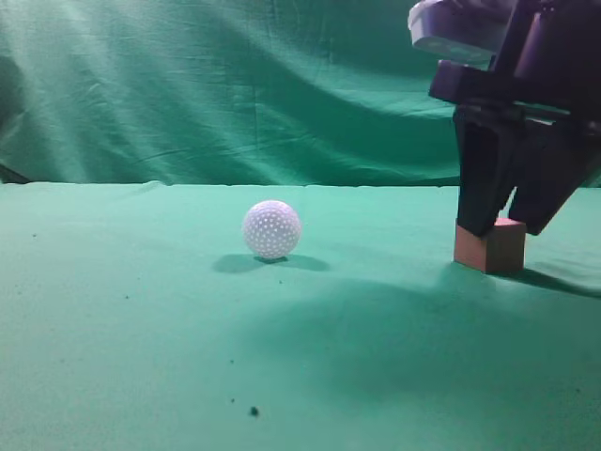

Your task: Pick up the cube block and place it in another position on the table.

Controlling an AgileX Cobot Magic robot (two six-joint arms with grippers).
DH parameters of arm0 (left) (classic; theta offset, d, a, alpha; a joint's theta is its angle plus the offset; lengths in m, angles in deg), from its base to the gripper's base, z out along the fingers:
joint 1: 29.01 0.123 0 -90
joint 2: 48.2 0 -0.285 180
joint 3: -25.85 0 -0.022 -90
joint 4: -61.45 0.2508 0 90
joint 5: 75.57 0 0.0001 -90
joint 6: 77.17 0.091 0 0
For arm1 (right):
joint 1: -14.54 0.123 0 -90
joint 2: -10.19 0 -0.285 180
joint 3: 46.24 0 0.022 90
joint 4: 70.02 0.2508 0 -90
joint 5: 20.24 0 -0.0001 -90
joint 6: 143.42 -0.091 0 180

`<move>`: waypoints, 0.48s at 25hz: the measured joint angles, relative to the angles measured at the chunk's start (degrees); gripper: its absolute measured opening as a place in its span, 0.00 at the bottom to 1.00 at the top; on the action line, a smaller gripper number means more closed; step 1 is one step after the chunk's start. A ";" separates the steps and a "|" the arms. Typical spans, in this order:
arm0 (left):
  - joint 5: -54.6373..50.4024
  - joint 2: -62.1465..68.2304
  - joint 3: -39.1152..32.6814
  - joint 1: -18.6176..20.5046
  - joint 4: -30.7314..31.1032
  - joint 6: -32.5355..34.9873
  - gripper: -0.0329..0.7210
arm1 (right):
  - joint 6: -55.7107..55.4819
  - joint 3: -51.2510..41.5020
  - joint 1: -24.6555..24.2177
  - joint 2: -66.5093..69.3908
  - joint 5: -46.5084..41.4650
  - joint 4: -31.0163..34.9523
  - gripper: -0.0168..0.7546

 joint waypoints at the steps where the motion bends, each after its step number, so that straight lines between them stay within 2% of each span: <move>1: 0.00 0.00 0.00 0.00 0.00 0.00 0.39 | 0.00 0.04 0.00 0.31 0.27 0.00 0.30; 2: 0.00 0.00 0.00 0.00 0.00 0.00 0.39 | 0.00 0.25 0.00 0.41 0.68 0.00 0.28; 6: 0.00 0.00 0.00 0.00 0.00 0.00 0.39 | -2.38 3.57 -0.66 0.81 0.04 -0.47 0.29; 12: 0.00 0.00 0.00 0.00 0.00 0.00 0.39 | -5.47 14.90 -7.06 1.71 1.07 -1.33 0.29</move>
